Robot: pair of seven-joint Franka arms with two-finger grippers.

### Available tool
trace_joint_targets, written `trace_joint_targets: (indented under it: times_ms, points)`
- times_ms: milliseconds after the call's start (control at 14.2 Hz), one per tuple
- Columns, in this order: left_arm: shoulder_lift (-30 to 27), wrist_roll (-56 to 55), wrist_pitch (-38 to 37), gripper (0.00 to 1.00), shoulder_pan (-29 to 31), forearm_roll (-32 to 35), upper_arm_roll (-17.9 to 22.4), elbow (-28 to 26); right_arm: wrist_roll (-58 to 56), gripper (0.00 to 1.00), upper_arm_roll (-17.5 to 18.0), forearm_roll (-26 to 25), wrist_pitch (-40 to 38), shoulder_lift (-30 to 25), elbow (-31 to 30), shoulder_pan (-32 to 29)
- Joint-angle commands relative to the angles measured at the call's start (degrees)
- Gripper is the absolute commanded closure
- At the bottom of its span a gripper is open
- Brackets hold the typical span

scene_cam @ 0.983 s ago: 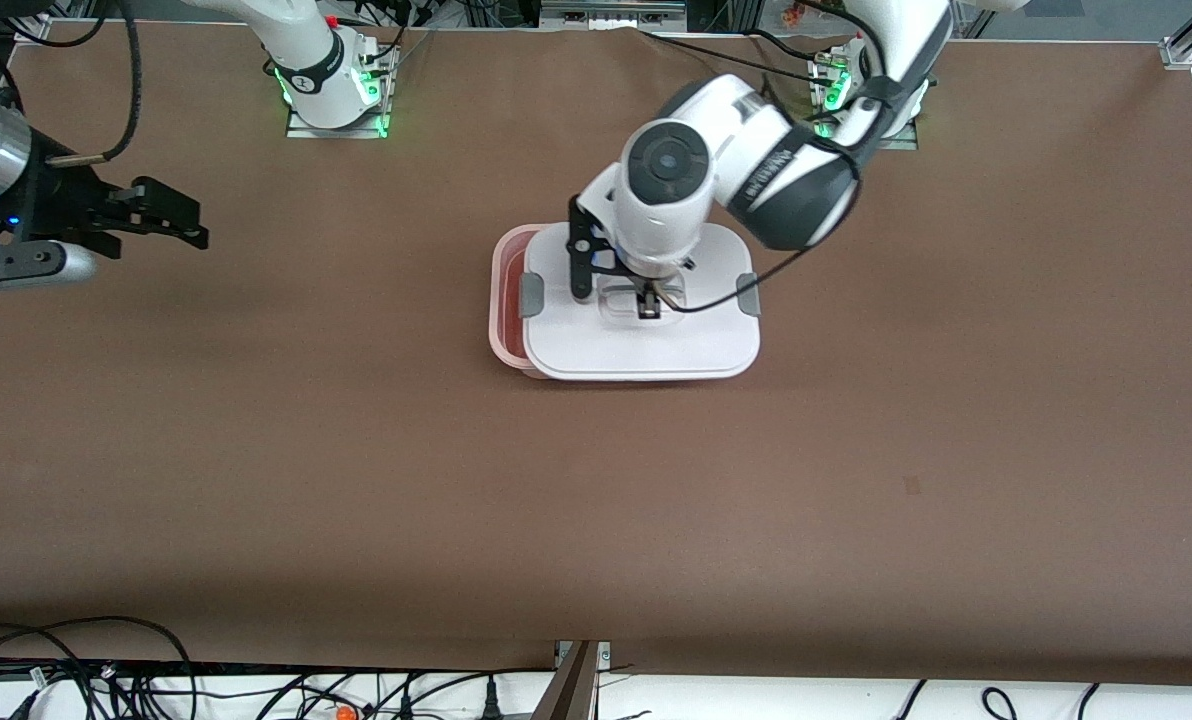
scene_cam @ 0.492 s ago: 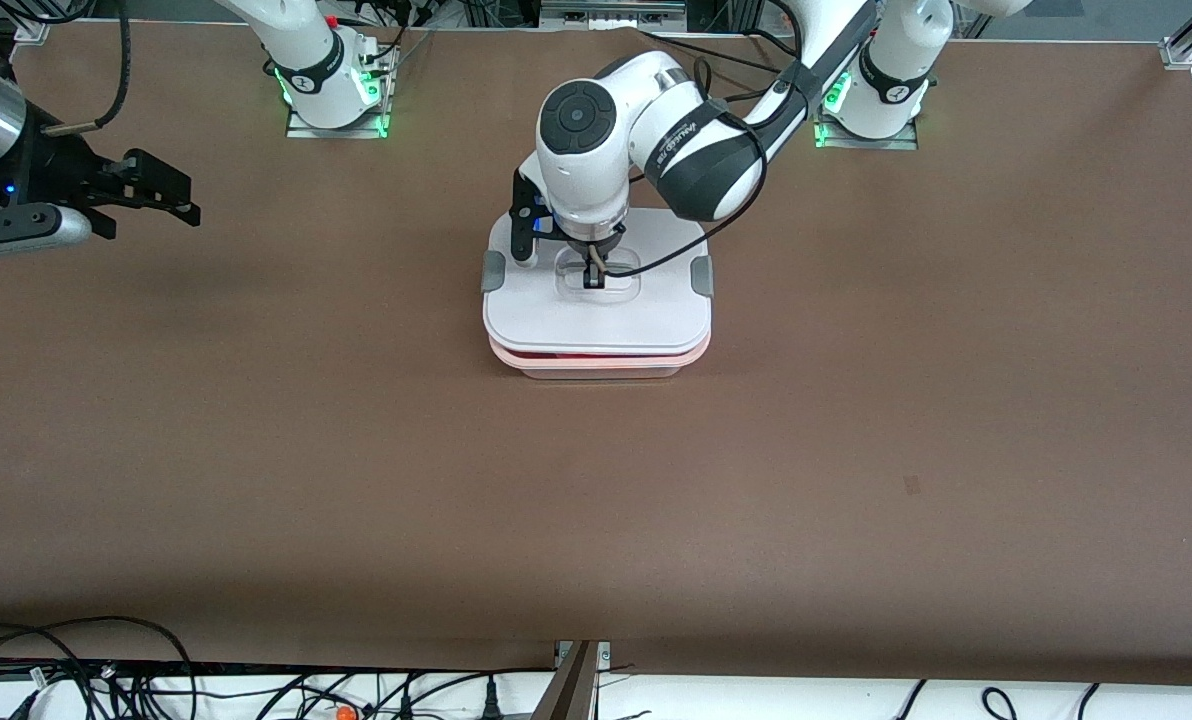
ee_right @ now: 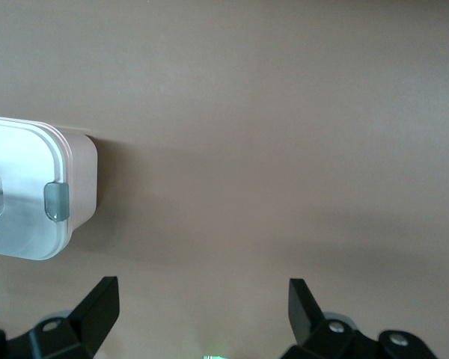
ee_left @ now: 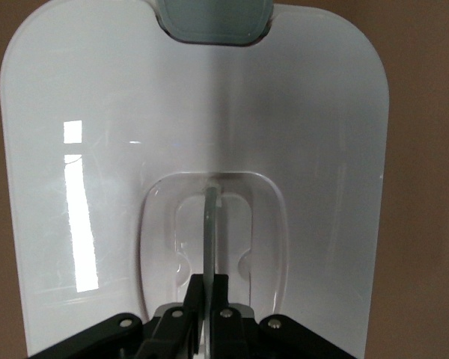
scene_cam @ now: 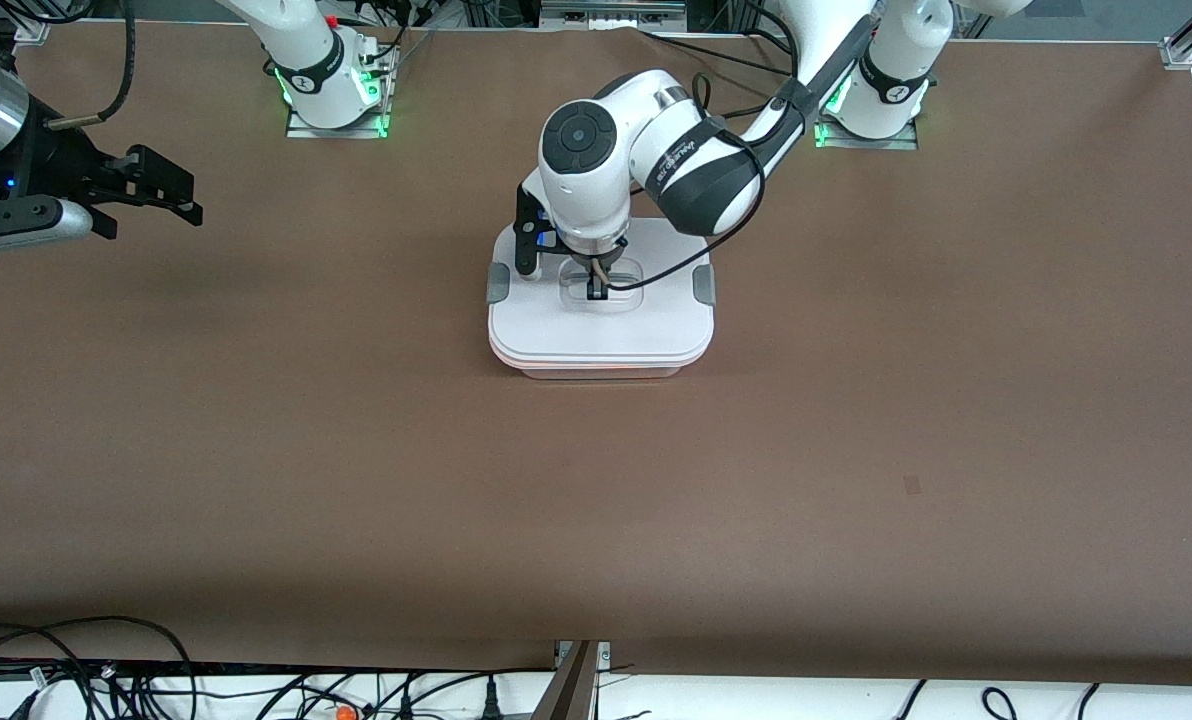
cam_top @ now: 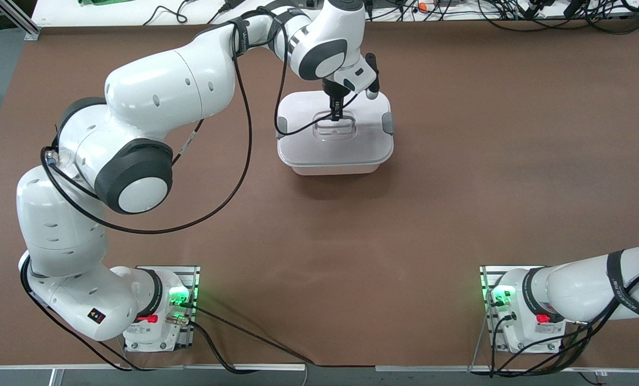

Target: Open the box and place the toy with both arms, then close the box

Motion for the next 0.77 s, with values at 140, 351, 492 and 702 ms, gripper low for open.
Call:
trace_joint_targets:
  times_ms: [140, 351, 492, 702]
  points:
    - [3.38, -0.76, -0.19, 1.00, -0.45, 1.38, 0.10, 4.88, 0.57, 0.00, 1.52, -4.63, 0.84, -0.41, 0.41, -1.25]
    - [3.29, -1.89, -0.28, 1.00, -0.45, 1.46, 0.10, 4.80, -0.31, 0.00, 1.26, -3.92, 0.84, 1.09, 0.85, -1.33]
    - [3.29, -2.16, -0.37, 1.00, -0.45, 1.46, 0.10, 4.80, 0.13, 0.00, 1.52, -3.83, 0.84, 1.00, 1.03, -1.25]
    - [3.29, -3.38, -0.19, 0.00, -0.45, 1.29, 0.10, 4.97, 0.75, 0.00, 1.35, -3.92, 0.84, 0.91, 1.29, -1.25]
